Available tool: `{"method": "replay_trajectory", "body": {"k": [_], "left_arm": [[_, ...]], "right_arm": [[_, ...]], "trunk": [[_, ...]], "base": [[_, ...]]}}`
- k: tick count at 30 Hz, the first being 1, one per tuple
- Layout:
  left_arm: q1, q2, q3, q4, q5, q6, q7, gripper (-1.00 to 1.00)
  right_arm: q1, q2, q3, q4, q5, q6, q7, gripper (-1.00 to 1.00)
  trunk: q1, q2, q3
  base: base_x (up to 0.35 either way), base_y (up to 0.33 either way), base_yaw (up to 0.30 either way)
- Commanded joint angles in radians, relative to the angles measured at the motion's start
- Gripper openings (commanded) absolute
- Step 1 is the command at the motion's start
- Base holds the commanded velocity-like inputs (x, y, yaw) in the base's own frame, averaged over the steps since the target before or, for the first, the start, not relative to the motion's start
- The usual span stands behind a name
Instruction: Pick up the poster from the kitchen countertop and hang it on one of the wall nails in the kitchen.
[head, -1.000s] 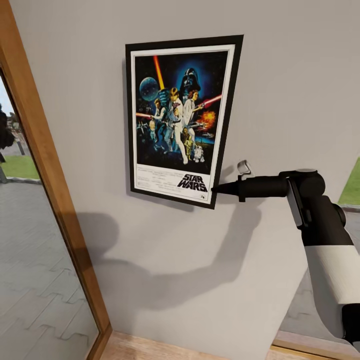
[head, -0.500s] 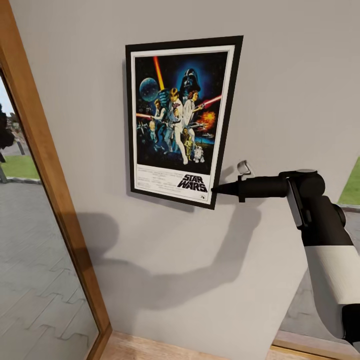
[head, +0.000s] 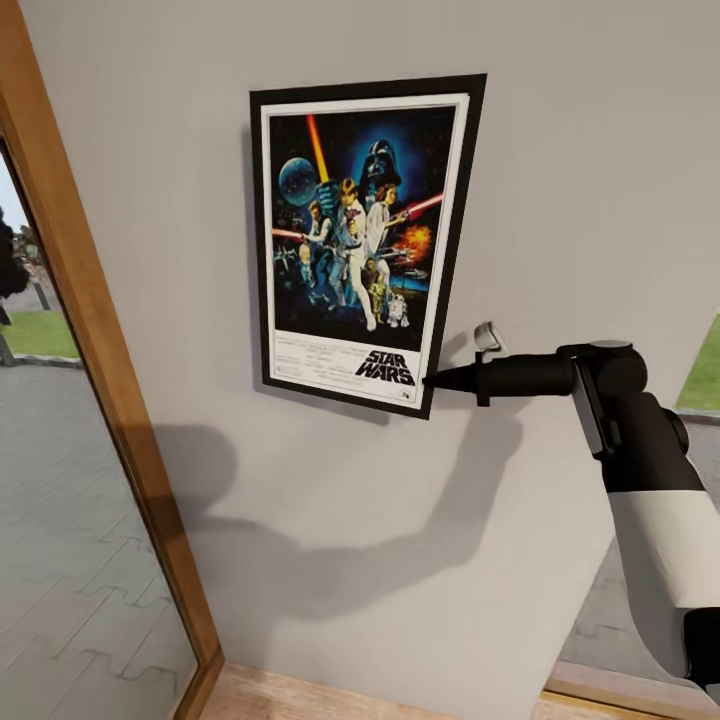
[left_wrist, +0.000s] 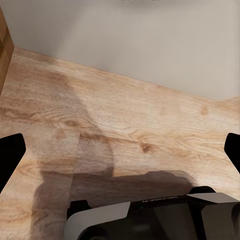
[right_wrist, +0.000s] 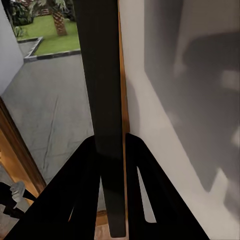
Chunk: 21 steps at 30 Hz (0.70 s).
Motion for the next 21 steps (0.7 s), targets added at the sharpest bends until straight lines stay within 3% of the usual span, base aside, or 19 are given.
{"method": "replay_trajectory", "body": {"k": [1, 21], "left_arm": [[0.0, -0.001, 0.003, -0.002, -0.004, 0.007, -0.006, 1.0], [0.0, -0.001, 0.003, -0.002, -0.004, 0.007, -0.006, 1.0]], "right_arm": [[0.0, 0.0, 0.001, 0.0, 0.0, 0.013, 0.005, -1.0], [0.0, 0.0, 0.001, 0.002, -0.001, 0.013, 0.005, -1.0]], "trunk": [[0.0, -0.001, 0.0], [0.0, -0.001, 0.0]], "base": [[0.0, 0.0, 0.0], [0.0, 0.0, 0.0]]}}
